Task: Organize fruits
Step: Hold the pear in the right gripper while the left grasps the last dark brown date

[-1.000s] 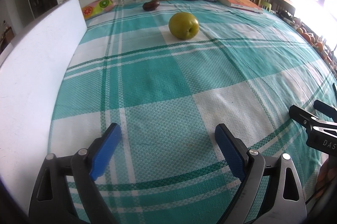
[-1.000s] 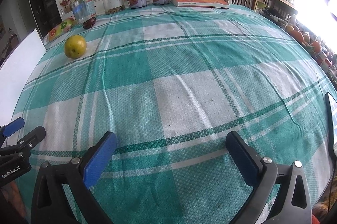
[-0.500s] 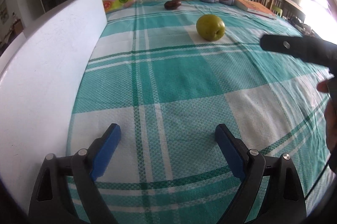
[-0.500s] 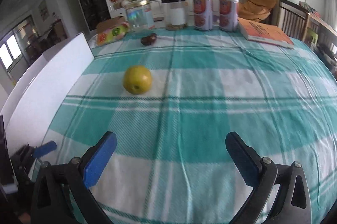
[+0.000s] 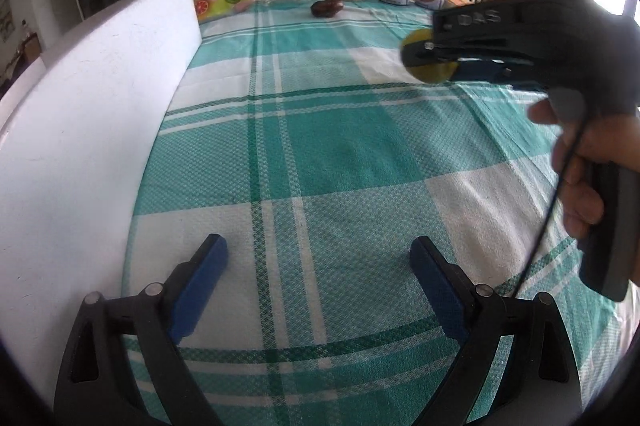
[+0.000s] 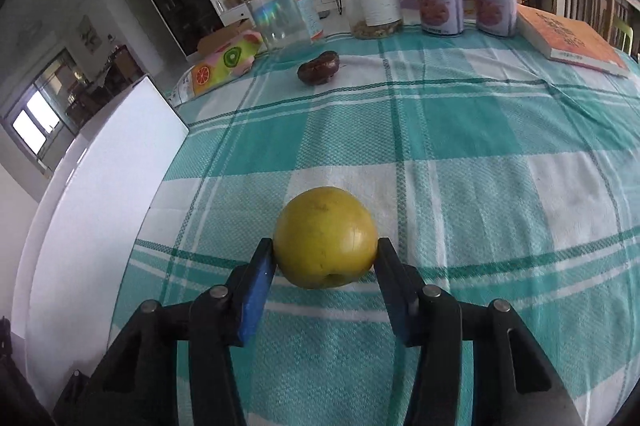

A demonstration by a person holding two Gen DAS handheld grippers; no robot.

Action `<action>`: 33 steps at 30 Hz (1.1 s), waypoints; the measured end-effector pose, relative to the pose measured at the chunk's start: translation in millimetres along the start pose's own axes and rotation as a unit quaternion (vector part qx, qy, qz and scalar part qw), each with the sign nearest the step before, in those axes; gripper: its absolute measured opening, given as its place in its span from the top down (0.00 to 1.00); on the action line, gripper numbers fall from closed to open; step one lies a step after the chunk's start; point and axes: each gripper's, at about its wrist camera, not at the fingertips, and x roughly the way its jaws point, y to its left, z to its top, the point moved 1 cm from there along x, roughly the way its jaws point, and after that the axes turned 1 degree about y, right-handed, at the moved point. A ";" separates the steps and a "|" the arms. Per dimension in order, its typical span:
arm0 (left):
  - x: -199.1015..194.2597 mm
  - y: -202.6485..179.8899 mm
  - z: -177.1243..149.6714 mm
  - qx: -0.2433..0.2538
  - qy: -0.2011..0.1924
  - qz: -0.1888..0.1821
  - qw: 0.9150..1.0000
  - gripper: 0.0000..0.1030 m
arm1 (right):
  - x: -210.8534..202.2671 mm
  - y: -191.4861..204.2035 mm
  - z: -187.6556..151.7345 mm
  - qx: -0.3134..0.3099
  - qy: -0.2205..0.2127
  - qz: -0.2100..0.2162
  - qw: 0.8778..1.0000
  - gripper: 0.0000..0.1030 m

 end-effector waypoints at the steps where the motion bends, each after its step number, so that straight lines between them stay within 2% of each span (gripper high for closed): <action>1: -0.2 0.0 0.4 0.000 0.003 0.000 1.000 0.09 | -14.8 -6.9 -9.8 0.003 -0.009 -0.003 1.000 0.51; 3: 0.0 0.6 6.2 -0.021 0.019 0.000 1.000 0.09 | -44.5 -20.5 -29.6 0.004 -0.029 -0.013 0.999 0.51; 6: -1.1 0.6 31.1 -0.087 0.010 -0.064 0.994 0.09 | -77.4 -37.9 -62.1 0.006 -0.057 -0.037 0.998 0.51; 8: 6.1 -1.6 58.7 -0.121 0.005 -0.091 0.988 0.09 | -90.9 -47.4 -80.5 0.016 -0.075 -0.045 0.996 0.51; 9: 13.7 0.4 74.6 -0.145 0.009 -0.108 0.983 0.09 | -94.9 -51.7 -89.2 0.026 -0.081 -0.045 0.995 0.51; 11: 30.5 8.2 102.9 -0.207 0.008 -0.141 0.968 0.09 | -97.6 -59.1 -100.1 0.043 -0.073 -0.039 0.996 0.51; 13: 46.8 15.3 132.1 -0.247 -0.017 -0.146 0.958 0.09 | -92.0 -59.7 -102.4 0.044 -0.056 -0.034 0.997 0.51; 14: 56.0 15.0 148.0 -0.246 -0.028 -0.139 0.959 0.09 | -90.2 -58.4 -101.8 0.038 -0.054 -0.032 0.997 0.51; 15: 68.0 13.0 165.1 -0.231 -0.030 -0.129 0.964 0.09 | -89.1 -56.6 -101.1 0.030 -0.053 -0.032 0.998 0.51; 18: 108.1 -0.3 210.2 -0.160 -0.014 -0.082 0.984 0.09 | -89.7 -52.4 -99.2 0.018 -0.057 -0.030 0.998 0.51; 20: 132.2 -5.8 228.6 -0.132 -0.004 -0.051 0.990 0.09 | -89.7 -53.1 -99.3 0.021 -0.055 -0.022 0.998 0.51; 23: 159.5 -4.1 249.4 -0.121 0.000 -0.031 0.992 0.09 | -87.0 -57.8 -97.8 0.032 -0.048 -0.016 0.998 0.51; 27: 185.6 9.7 270.0 -0.147 0.001 -0.014 0.989 0.09 | -84.6 -67.3 -95.4 0.051 -0.042 -0.007 0.998 0.51; 30: 201.0 10.9 276.4 -0.147 0.014 -0.011 0.989 0.11 | -83.6 -69.9 -94.0 0.057 -0.041 -0.003 0.998 0.51; 31: 200.9 9.4 277.4 -0.139 0.005 -0.006 0.990 0.12 | -83.3 -69.9 -93.8 0.058 -0.041 -0.003 0.997 0.51; 32: 200.9 8.2 277.4 -0.134 0.000 -0.009 0.991 0.16 | -82.9 -69.9 -93.3 0.058 -0.041 -0.003 0.997 0.51; 33: 199.2 7.2 276.1 -0.130 -0.008 -0.019 0.991 0.48 | -82.8 -69.6 -93.4 0.058 -0.041 -0.004 0.997 0.51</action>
